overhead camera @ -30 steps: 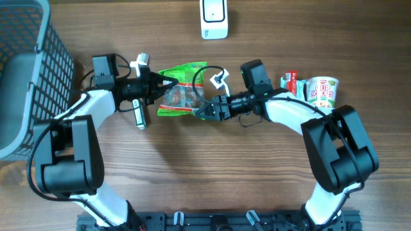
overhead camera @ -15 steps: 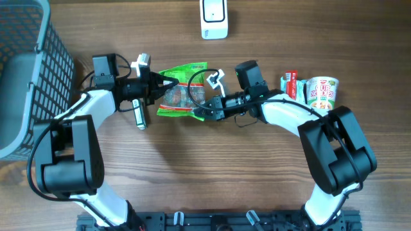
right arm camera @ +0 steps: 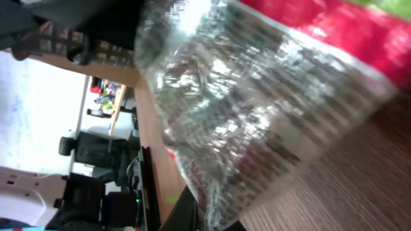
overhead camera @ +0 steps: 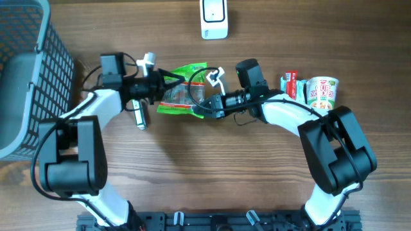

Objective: Scan the item barcode

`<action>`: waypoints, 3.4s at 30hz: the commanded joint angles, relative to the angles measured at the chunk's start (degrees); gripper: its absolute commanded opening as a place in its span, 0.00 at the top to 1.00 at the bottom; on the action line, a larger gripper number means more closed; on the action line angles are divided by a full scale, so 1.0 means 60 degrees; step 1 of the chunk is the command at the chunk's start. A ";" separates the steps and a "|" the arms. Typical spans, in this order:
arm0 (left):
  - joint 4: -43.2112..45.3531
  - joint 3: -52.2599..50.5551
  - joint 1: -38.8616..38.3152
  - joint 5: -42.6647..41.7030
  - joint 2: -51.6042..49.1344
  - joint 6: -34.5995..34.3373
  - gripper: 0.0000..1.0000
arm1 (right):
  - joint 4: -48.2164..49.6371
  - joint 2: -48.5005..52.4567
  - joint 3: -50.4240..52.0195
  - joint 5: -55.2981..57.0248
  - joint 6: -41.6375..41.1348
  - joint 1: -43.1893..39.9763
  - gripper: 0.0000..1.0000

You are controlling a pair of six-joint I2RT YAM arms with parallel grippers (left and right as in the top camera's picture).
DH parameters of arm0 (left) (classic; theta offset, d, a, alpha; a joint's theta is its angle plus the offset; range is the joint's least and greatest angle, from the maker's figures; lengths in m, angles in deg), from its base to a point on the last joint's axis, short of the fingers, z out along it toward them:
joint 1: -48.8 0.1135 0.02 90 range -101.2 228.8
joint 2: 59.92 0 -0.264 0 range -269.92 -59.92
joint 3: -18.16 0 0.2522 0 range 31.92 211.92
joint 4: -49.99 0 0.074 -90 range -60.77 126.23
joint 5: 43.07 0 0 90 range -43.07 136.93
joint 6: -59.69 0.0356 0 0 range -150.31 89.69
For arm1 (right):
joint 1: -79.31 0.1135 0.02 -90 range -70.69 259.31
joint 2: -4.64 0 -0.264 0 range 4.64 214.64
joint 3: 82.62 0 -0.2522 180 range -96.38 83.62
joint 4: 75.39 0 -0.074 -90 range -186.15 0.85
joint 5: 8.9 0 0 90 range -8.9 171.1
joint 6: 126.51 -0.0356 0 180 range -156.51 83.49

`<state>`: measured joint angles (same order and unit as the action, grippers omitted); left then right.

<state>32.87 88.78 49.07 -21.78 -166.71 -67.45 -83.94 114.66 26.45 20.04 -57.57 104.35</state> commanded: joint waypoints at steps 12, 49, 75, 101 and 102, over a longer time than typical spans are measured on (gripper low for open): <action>0.0233 0.0087 0.0565 -0.0200 0.0299 -0.0215 0.96 | -0.0189 -0.0124 -0.0073 -0.0874 0.0189 0.0015 0.57; 0.1228 0.6215 -0.3552 1.0896 0.0495 0.9249 0.96 | -0.7843 -0.6976 -0.0102 0.6608 0.1745 -0.0310 0.00; 0.7719 0.6215 -0.3289 0.9377 -0.4911 1.1373 0.96 | -0.7843 -0.6976 -0.0102 0.6608 0.1745 -0.0310 0.00; 0.6204 0.6215 -0.3544 0.9373 -0.4921 1.1417 0.96 | -0.7832 -0.6976 -0.0102 0.6608 0.1741 -0.0310 0.00; 0.6335 0.6215 -0.3541 0.9377 -0.4921 1.1417 0.96 | -0.7821 -0.6976 -0.0102 0.6608 0.1741 -0.0310 0.00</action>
<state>70.45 125.21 27.08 34.59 -196.02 -0.31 -131.15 72.78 26.37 58.92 -47.51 102.40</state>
